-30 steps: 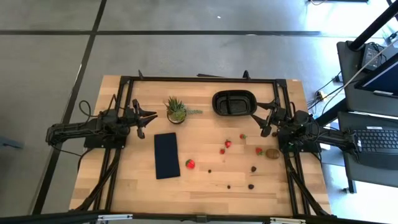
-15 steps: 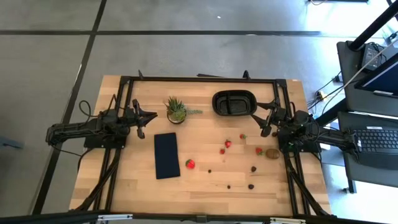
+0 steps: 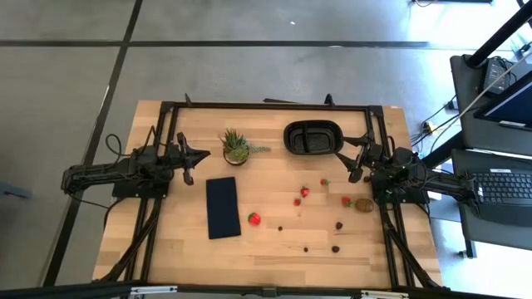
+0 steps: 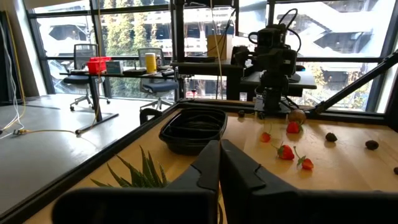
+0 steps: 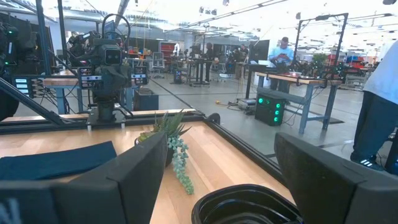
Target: Pick and placing Produce into tupperware
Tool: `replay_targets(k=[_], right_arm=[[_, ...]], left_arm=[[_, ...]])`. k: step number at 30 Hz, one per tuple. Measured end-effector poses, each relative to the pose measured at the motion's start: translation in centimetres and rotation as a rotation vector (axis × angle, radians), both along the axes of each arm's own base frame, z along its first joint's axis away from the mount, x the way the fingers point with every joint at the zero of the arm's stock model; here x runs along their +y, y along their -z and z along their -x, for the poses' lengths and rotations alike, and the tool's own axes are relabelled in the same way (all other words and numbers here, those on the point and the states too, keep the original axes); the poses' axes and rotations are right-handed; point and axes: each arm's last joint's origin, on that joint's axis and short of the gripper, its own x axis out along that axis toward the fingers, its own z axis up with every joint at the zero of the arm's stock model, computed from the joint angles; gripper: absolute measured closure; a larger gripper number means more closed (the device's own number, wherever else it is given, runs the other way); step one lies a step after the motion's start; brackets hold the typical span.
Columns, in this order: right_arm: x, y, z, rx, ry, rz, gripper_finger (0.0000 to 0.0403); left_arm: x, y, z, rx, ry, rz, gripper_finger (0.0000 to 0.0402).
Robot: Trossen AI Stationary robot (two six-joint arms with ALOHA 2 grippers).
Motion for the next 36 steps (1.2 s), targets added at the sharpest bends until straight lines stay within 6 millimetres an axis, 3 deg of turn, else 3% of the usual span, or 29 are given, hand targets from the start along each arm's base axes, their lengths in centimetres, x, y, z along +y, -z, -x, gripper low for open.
replay_targets(k=[19,29,36], right_arm=[[0.00,0.00,0.00,-0.002,0.000,-0.004,0.0105],[0.01,-0.29,0.05,-0.115,-0.034,-0.199,0.0105],[-0.34,-0.41,0.22,-0.137,0.093,-0.284,0.0105]], left_arm=[[0.00,-0.02,0.00,-0.001,0.000,0.000,0.0363],[0.00,-0.04,0.00,-0.004,0.000,-0.001,0.0342],[0.04,-0.18,0.02,-0.008,-0.016,-0.032,0.0329]])
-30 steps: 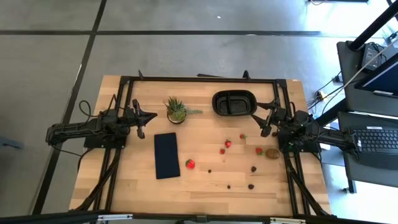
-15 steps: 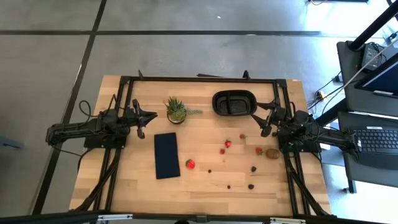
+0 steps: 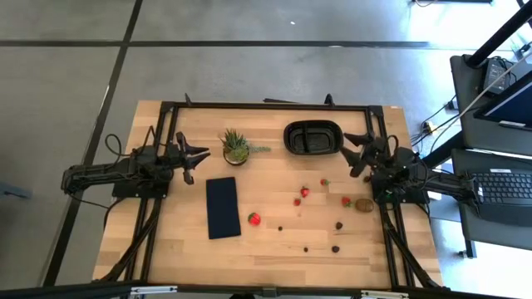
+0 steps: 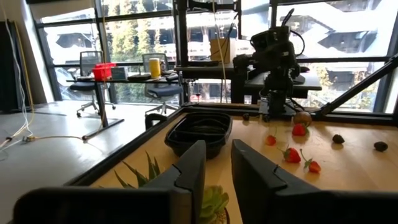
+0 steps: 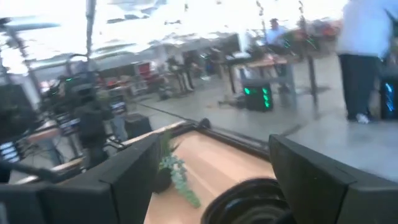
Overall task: Pick and placing Produce into tupperware
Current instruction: Put the top black cherry into the black container
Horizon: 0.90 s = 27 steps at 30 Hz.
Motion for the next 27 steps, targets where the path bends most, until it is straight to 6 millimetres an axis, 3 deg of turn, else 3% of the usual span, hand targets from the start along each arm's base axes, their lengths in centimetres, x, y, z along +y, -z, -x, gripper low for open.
replay_targets(k=[8,14,18,23,27], right_arm=[[-0.2,-4.3,-0.4,0.145,0.048,-0.195,0.0105],[-0.8,-10.0,-3.1,0.334,0.089,-0.282,0.0105],[-1.3,-12.7,-5.2,0.586,0.193,-0.428,0.0105],[-1.8,-14.5,-7.4,0.829,0.362,-0.658,0.0105],[-2.2,-14.7,-9.3,1.025,0.416,-0.668,0.0105]], left_arm=[[0.0,-0.1,0.0,-0.008,-0.004,-0.002,0.0314],[0.2,-0.2,0.1,-0.019,-0.066,0.000,0.0304],[0.3,-0.2,0.2,-0.026,-0.123,0.004,0.0298],[0.5,-0.3,0.2,-0.033,-0.182,0.014,0.0291],[0.5,-0.3,0.3,-0.033,-0.204,0.016,0.0287]])
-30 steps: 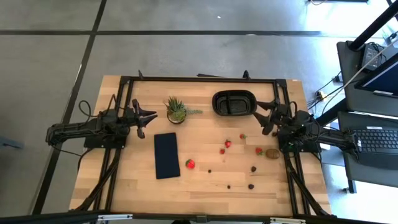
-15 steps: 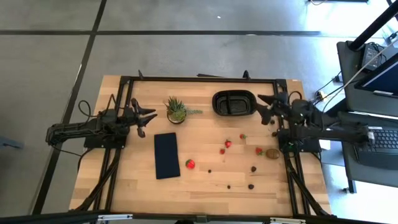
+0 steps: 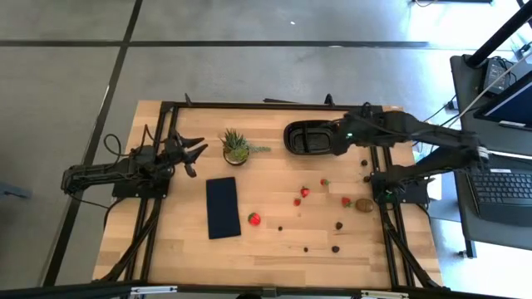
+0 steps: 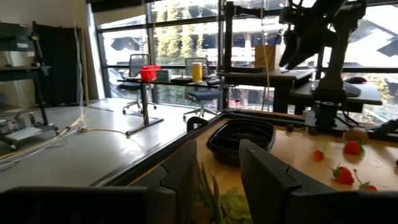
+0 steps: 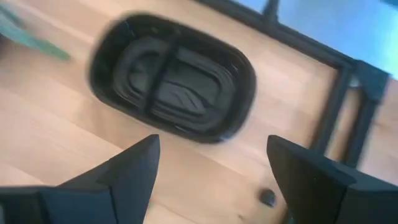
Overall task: Pick and placing Produce into tupperware
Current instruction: Put the top black cherry into the black container
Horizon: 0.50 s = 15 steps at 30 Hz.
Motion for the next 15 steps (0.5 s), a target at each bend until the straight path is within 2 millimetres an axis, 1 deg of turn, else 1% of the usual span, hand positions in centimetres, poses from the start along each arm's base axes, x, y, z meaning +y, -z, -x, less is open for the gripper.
replay_targets(k=[4,6,9,15], right_arm=[[-0.2,1.5,-1.5,0.123,0.010,-0.082,0.0105],[-0.2,2.7,-1.6,0.177,0.048,-0.153,0.0105],[0.0,4.7,-1.2,0.258,0.121,-0.233,0.0105],[0.1,7.7,0.7,0.303,0.277,-0.310,0.0105]], left_arm=[[0.1,-0.1,0.1,-0.009,-0.035,0.002,0.0287],[0.1,-0.1,0.1,-0.009,-0.038,0.002,0.0290],[0.1,-0.1,0.1,-0.009,-0.038,0.004,0.0296],[0.1,-0.2,0.1,-0.040,-0.036,0.024,0.0308]])
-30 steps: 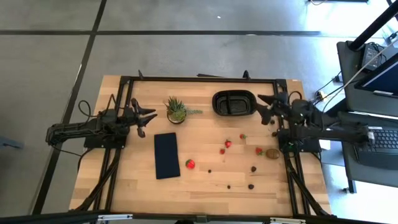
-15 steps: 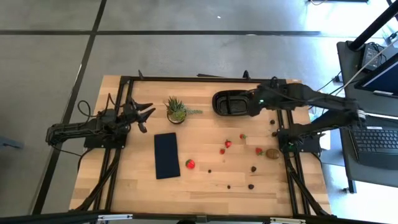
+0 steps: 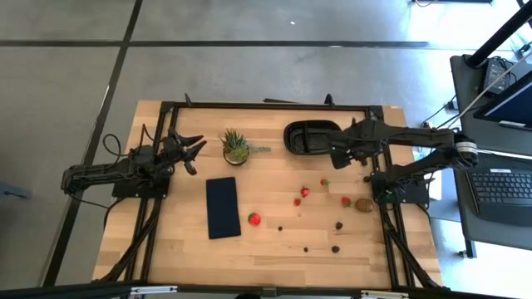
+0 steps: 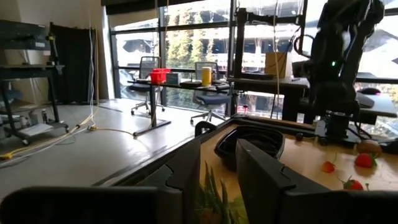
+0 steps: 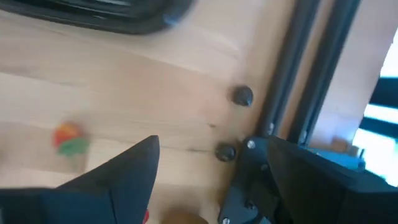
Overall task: Pick and placing Produce into tupperware
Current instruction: Put the top black cherry into the black container
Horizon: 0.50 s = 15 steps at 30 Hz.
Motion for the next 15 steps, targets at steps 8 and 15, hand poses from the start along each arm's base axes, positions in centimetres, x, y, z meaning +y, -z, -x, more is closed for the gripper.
replay_targets(k=[8,15], right_arm=[[-0.8,2.8,2.0,0.065,0.038,-0.028,0.0105],[-1.6,4.9,2.7,0.060,0.063,-0.070,0.0105]], left_arm=[[0.0,-0.1,0.0,-0.022,0.002,0.016,0.0319],[0.0,-0.1,0.0,-0.023,0.002,0.019,0.0329]])
